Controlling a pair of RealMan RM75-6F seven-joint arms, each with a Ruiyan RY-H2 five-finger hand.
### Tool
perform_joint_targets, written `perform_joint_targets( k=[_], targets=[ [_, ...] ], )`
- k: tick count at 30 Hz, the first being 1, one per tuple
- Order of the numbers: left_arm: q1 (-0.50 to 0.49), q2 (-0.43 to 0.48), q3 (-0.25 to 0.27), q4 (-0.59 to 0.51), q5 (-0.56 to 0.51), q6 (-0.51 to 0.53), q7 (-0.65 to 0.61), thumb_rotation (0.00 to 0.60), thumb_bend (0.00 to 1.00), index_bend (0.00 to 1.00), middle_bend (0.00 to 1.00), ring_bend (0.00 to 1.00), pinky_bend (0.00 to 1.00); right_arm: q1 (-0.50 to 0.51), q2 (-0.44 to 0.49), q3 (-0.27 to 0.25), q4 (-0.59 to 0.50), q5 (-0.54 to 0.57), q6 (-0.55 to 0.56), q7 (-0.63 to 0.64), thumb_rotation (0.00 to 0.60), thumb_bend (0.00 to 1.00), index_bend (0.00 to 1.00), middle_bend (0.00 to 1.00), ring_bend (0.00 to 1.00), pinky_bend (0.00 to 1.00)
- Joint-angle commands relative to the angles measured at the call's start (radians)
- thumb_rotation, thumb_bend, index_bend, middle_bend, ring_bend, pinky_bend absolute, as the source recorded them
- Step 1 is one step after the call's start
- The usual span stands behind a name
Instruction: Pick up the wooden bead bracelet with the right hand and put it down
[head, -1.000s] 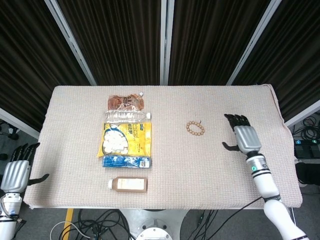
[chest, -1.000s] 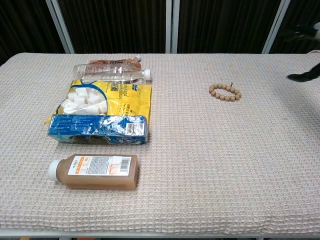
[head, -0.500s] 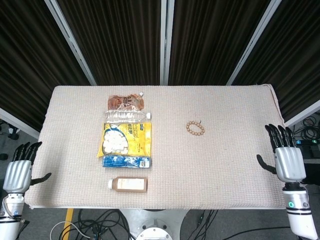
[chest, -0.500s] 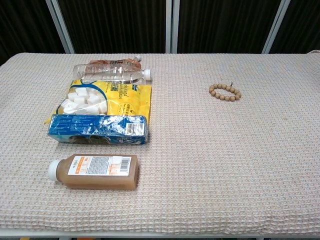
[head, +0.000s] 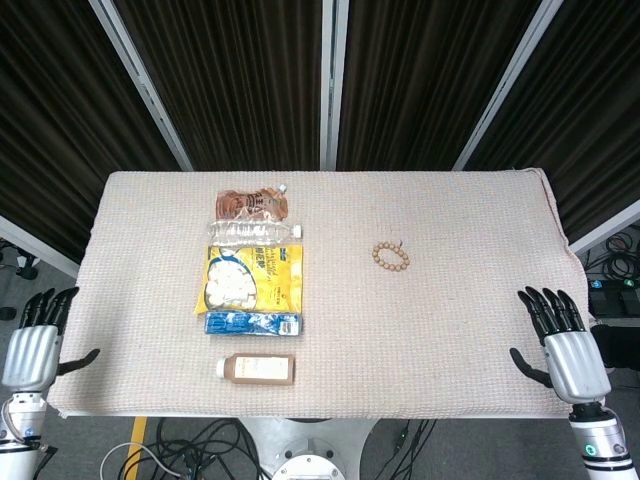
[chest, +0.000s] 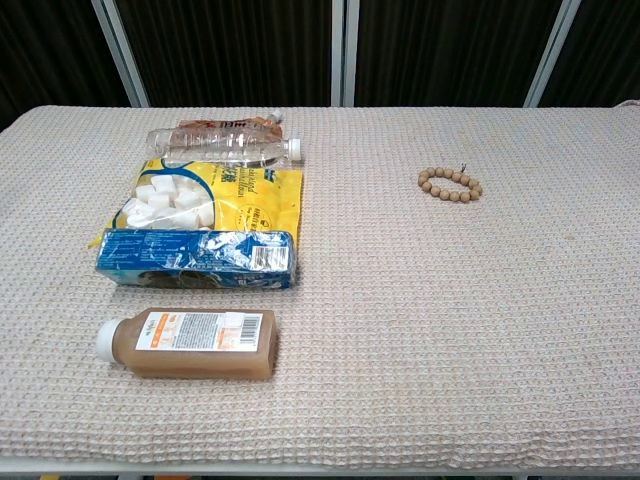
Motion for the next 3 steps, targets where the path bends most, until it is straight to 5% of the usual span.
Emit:
perform_joint_targets(
  k=[1,3],
  targets=[
    [0.0,0.001,0.002,0.002,-0.003,-0.007,-0.003,0.6,0.0,0.1,0.13,0.03,0.06,0.034,0.024,-0.047,-0.012,0.039,0.011,0.033,0.559,0.21,0.0,0.06,0.0,0.0],
    [0.001,-0.001,0.002,0.005,-0.005,-0.009,-0.004,0.6,0.0,0.1,0.13,0.03,0.06,0.049,0.03,-0.068,-0.015,0.049,0.016,0.041,0.558,0.21,0.0,0.06,0.0,0.0]
  ],
)
